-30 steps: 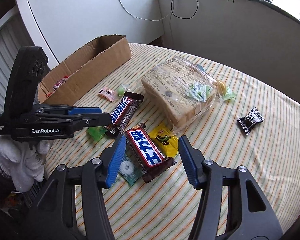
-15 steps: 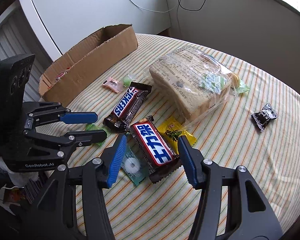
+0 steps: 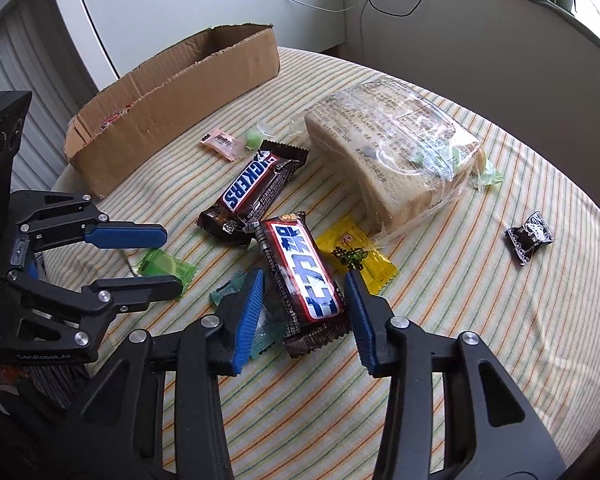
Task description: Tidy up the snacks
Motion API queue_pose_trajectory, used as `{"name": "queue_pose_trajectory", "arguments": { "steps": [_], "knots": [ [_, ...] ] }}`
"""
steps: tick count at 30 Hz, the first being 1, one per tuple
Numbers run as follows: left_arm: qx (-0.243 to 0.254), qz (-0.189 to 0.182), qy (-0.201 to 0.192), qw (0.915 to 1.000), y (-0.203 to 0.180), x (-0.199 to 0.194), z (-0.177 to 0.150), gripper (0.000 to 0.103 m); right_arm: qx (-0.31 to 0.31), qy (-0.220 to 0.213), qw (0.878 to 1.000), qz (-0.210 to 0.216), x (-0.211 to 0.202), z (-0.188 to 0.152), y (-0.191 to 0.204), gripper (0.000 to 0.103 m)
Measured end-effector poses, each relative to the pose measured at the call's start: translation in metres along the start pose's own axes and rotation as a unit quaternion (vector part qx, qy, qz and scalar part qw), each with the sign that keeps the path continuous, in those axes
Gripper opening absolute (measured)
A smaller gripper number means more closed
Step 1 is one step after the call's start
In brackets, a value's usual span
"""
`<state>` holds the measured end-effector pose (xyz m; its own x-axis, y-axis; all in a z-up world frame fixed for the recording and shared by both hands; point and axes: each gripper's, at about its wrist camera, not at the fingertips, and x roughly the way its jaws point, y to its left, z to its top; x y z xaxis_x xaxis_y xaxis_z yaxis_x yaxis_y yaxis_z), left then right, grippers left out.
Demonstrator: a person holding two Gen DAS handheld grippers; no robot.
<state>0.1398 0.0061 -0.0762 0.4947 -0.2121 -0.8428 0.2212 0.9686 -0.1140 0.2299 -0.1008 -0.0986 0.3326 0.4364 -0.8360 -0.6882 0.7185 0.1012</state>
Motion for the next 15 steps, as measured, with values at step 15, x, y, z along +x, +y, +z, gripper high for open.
{"name": "queue_pose_trajectory", "arguments": {
  "steps": [15],
  "knots": [
    [0.09, 0.014, 0.004, 0.9958, -0.02, 0.002, -0.008, 0.048, -0.004, 0.003, 1.0, -0.009, 0.003, 0.0, 0.002, 0.034]
  ]
}}
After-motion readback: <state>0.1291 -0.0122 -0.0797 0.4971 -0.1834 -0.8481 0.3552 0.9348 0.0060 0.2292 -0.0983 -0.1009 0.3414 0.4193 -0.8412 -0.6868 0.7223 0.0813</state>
